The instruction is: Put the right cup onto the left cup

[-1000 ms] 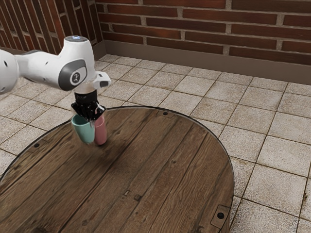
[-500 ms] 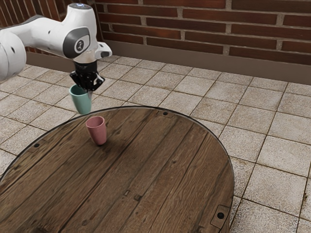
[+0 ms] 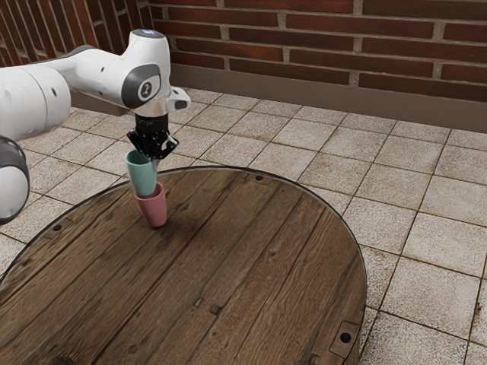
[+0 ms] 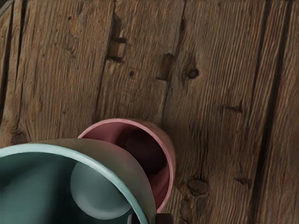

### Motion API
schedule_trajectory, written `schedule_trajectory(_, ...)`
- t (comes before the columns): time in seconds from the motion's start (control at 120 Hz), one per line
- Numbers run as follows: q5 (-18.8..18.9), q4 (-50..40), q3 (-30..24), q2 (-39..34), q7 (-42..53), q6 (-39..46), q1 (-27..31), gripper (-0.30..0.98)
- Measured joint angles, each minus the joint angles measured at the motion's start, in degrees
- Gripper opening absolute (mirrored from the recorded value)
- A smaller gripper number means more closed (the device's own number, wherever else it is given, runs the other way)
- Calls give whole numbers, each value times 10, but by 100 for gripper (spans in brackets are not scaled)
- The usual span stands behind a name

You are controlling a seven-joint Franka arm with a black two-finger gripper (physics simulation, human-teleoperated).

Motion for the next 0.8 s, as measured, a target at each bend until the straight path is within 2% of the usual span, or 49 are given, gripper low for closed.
schedule_trajectory(0.233, 1, -1, -2, 11, -1, 15, -1, -10)
schedule_trajectory(0.383, 0, -9, -4, 13, -1, 26, 0, 24)
schedule_trajectory(0.492, -1, -10, -4, 13, -1, 30, 0, 42)
schedule_trajectory(0.65, 2, -21, -3, -12, 0, 31, -7, 56)
schedule_trajectory(0.8, -1, -117, -4, -146, 1, 0, -21, 62)
